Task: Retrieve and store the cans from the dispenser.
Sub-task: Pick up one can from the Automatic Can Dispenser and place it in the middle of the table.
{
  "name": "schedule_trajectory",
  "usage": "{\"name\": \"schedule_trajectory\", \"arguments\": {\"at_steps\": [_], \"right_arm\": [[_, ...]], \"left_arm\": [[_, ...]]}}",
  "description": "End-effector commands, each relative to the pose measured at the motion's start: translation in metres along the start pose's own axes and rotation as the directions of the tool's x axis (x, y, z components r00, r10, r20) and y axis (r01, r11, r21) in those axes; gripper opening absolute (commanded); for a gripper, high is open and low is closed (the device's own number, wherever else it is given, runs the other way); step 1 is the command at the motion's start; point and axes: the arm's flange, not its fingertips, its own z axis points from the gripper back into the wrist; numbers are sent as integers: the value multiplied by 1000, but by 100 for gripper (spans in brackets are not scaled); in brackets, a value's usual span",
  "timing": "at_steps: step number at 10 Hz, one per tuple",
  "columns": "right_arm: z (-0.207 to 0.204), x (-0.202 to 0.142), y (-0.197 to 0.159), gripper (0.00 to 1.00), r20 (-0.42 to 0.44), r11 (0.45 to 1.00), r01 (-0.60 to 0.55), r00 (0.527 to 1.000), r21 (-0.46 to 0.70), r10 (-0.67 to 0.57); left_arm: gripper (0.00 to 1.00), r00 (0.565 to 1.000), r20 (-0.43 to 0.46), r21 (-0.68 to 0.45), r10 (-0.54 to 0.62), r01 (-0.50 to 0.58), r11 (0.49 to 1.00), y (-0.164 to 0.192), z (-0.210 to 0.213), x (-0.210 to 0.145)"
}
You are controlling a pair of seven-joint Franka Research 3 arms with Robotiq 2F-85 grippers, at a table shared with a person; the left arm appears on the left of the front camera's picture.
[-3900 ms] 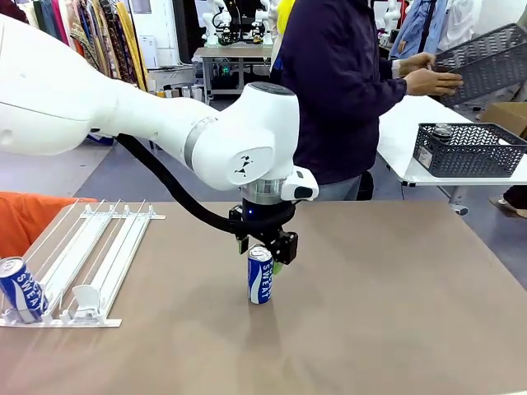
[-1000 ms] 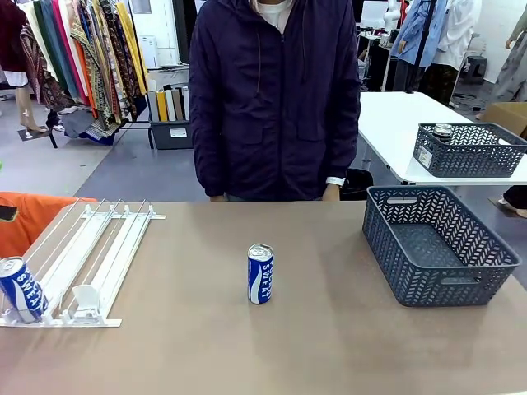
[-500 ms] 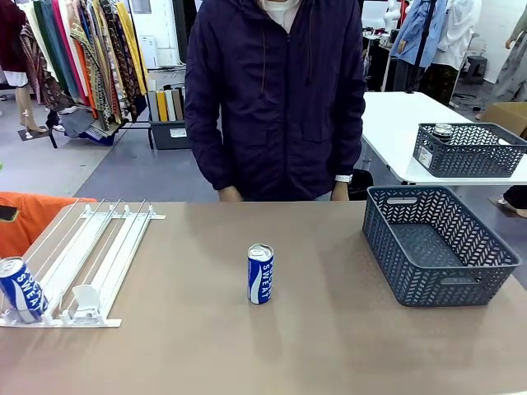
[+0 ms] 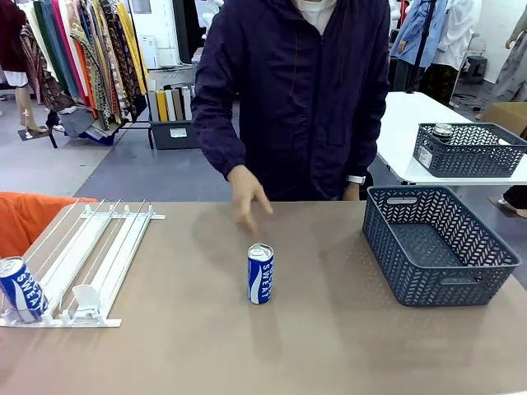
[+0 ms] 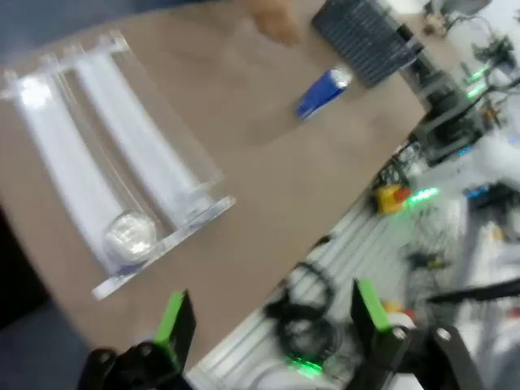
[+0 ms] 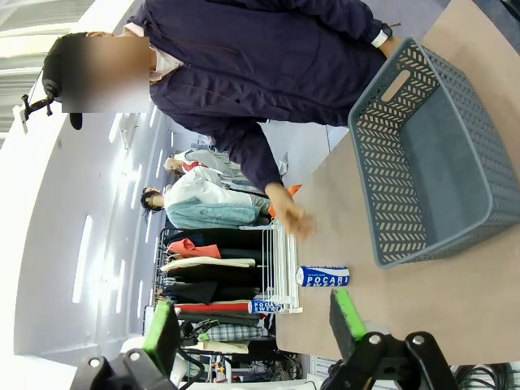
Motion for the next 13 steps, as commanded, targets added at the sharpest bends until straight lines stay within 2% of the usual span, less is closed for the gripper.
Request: {"name": "schedule_trajectory", "arguments": {"at_steps": [1,3,4,9,10,13], "right_arm": [[-2,2,2,100,11,999,-25,1000,29,25],[-2,2,2,100,11,999,-25,1000,29,25],[-2,2,2,100,11,999,-25,1000,29,25],[-2,2,2,100,11,999,-25,1000,29,25],[-2,2,2,100,11,999,-25,1000,29,25],[-2,2,2,100,11,999,-25,1000,29,25]], "left_arm": [[100,975,-52,333,-217,221,917,7,-29,-14],[100,975,-22,445,-221,208,871,4,-40,-8],[100,977,-72,246,-200,211,946,11,5,-1],[100,975,-68,249,-213,224,942,16,4,5],[100,990,-143,266,-21,59,962,19,-17,11],[100,951,-293,224,100,-33,974,18,-79,36]]}}
